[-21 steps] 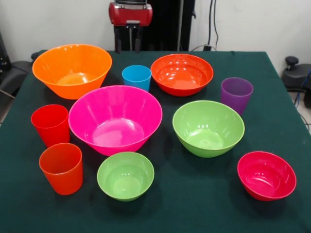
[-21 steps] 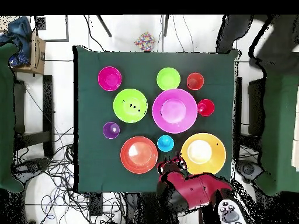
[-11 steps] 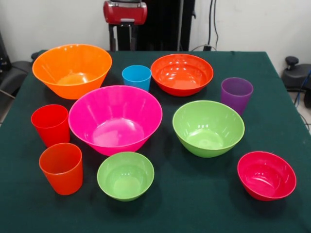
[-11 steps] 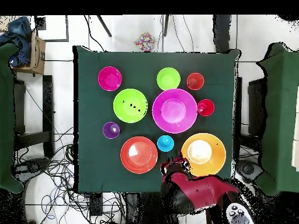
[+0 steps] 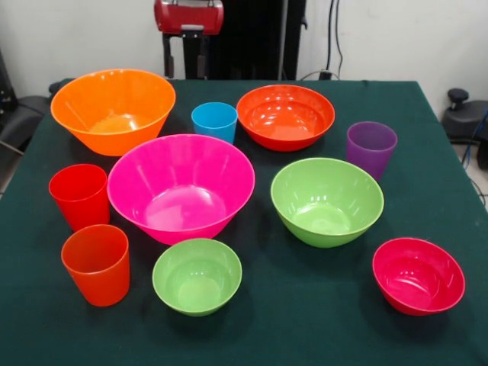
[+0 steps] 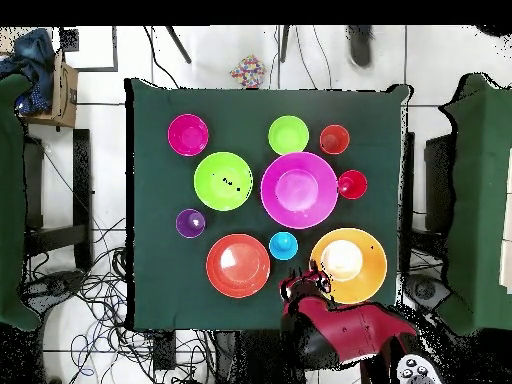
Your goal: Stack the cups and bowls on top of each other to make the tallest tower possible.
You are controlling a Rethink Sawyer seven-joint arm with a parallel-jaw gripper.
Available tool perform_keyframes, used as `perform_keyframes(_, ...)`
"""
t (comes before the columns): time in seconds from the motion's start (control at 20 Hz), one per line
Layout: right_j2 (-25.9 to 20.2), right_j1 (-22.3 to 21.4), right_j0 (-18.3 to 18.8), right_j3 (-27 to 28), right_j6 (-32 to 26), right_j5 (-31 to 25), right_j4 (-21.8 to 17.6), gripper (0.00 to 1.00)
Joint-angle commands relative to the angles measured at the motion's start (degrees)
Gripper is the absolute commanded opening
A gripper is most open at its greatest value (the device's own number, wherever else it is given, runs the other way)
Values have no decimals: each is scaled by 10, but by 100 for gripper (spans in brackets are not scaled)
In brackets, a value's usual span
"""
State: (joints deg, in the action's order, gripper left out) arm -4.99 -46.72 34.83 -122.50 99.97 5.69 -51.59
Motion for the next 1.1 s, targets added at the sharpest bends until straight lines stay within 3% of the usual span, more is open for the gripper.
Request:
perform_keyframes(0.05, -7, 37, -36, 9, -6, -47, -66, 100)
perform_keyframes(0.5, 85, 108, -105, 60, 24, 34, -86, 100)
perform_keyframes(0.6, 88, 111, -105, 62, 22, 38, -91, 100)
perform_keyframes(0.85, 79, 107, -88, 58, 18, 31, -103, 100)
perform_keyframes(1.1, -5, 51, -32, 19, 22, -33, -81, 100)
